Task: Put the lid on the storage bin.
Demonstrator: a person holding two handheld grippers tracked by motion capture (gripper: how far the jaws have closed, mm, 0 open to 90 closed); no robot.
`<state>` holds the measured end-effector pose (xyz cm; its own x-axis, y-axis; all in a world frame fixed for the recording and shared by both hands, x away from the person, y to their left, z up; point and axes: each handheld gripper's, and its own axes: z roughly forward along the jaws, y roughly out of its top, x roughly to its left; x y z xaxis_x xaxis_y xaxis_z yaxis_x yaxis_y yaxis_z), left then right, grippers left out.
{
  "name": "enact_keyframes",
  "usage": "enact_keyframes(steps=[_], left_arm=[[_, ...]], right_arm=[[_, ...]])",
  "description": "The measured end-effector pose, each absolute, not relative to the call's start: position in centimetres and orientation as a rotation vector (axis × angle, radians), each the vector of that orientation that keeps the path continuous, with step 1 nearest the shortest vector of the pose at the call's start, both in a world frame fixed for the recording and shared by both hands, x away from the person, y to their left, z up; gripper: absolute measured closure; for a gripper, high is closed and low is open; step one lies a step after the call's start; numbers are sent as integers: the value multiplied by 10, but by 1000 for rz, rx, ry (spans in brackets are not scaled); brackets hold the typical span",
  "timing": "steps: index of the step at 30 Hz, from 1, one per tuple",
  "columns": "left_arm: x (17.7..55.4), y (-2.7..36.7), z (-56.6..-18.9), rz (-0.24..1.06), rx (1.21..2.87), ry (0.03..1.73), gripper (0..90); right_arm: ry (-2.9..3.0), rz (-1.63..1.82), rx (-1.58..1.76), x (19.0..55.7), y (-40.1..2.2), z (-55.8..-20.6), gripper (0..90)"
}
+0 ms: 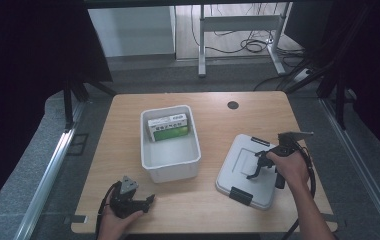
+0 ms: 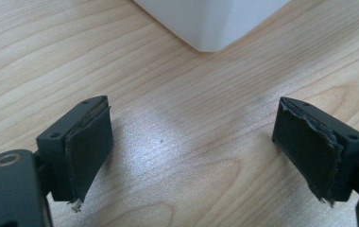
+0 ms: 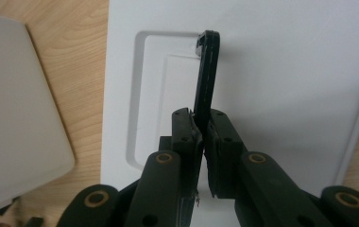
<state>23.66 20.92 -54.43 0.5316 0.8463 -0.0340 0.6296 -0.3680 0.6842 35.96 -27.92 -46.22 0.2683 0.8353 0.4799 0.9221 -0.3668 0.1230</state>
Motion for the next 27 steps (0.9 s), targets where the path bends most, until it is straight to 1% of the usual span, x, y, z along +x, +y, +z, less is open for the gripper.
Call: enact_keyframes(steps=[15,27], left_arm=[[237,209,-544,430,2120,1191,128],[237,209,-544,430,2120,1191,129]], right_arm=[[-1598,-729,-2357,358,-286,-459,844],[-1633,-794,-2325,351,-295,-431,846]])
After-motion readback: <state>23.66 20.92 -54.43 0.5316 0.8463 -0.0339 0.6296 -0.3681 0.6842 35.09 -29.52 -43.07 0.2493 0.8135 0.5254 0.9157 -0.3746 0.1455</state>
